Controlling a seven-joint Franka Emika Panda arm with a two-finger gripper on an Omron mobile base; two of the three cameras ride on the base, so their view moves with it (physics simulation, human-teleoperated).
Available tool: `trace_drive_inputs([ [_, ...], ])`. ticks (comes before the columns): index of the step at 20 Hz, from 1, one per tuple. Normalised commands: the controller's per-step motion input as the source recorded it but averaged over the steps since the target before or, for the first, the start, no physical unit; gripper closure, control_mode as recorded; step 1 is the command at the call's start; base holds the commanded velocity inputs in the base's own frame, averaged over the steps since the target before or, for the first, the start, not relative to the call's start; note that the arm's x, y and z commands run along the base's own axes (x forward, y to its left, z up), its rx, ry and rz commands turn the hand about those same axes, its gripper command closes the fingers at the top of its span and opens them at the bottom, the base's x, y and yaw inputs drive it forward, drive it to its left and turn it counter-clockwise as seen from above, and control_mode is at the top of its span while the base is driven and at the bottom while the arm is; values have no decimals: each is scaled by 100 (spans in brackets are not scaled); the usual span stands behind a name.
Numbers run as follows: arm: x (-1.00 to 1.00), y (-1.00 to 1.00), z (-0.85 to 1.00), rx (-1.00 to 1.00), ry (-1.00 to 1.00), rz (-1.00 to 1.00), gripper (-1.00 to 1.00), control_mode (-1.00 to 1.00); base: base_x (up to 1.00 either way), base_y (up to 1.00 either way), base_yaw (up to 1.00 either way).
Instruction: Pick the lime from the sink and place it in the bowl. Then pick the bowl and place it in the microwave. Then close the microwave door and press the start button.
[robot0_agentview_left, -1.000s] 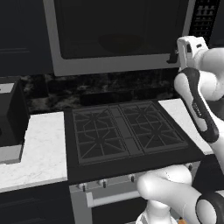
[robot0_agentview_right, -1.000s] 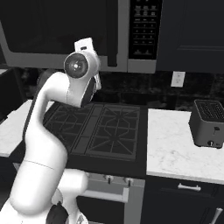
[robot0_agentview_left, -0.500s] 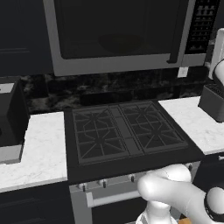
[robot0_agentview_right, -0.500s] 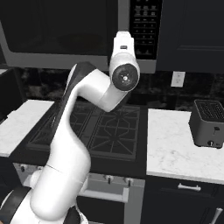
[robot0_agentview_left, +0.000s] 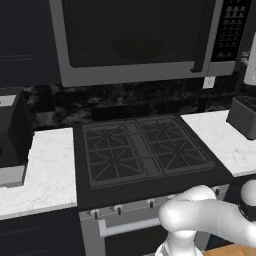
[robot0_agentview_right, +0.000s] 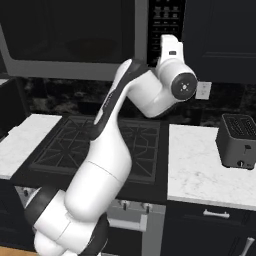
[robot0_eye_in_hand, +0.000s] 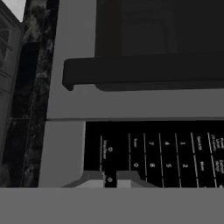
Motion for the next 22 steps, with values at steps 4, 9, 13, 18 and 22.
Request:
trace_drive_inputs([
  [4,84,0,-13,-5,-2,1,100,-100,0,0,0],
  [9,54,-3,-8,-5,-10,0,100,-100,0,0,0],
  [13,61,-4,-9,-4,-6,0,100,-100,0,0,0],
  [18,63,-14,-12,-1,-1,0,100,-100,0,0,0],
  [22,40,-11,-13,0,-1,0,100,-100,0,0,0],
])
